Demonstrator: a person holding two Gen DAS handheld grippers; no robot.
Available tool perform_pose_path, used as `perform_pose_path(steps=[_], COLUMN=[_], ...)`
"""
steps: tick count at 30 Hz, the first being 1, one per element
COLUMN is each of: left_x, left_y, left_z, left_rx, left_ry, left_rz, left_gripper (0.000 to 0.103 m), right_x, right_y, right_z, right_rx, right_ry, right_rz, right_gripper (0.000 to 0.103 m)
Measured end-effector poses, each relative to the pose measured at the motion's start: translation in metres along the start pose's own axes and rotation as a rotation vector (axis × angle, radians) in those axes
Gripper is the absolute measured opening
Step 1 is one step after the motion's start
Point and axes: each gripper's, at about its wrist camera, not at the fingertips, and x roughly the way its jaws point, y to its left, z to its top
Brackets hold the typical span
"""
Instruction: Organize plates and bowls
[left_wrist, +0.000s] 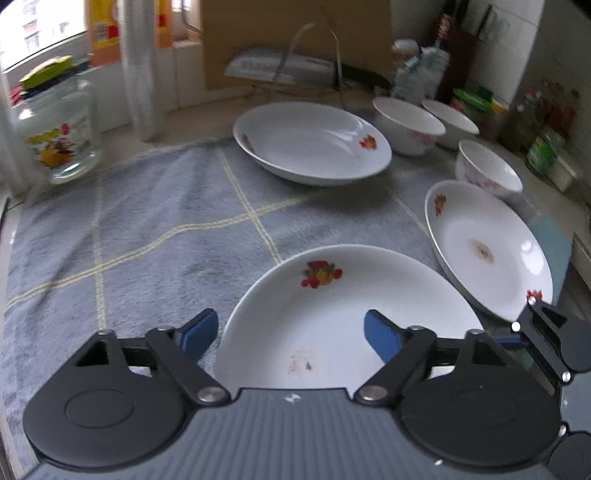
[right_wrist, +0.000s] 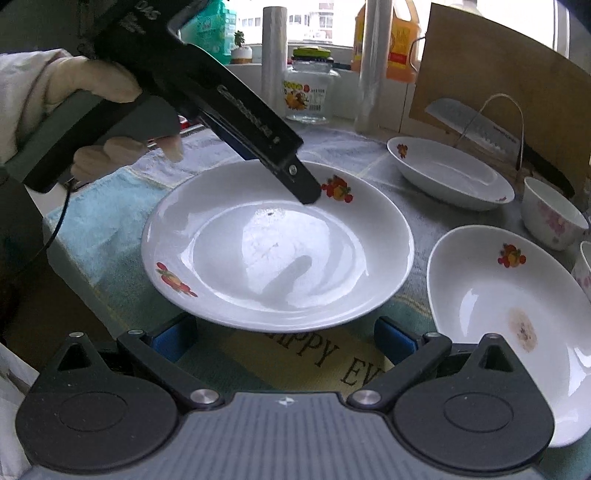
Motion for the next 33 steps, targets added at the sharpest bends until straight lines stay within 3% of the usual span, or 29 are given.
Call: perform_pose_path(steps=[9, 33], left_x=[0.006, 0.005], left_y=[0.004, 0.013], left_z=[0.003, 0.003], left_rx=[0.05, 0.05], left_ry=[0.036, 0.051], left_rz=[-0.05, -0.11], left_gripper=[0.074, 0.074], right_x=[0.008, 0.017], right_y=[-0.001, 0.0], right_z=[0.006, 0.019], right_rx=[-0.019, -0.03], right_ry=[-0.02, 0.051], right_rz=[0.018, 0.018], right_gripper=[0.103, 0.103])
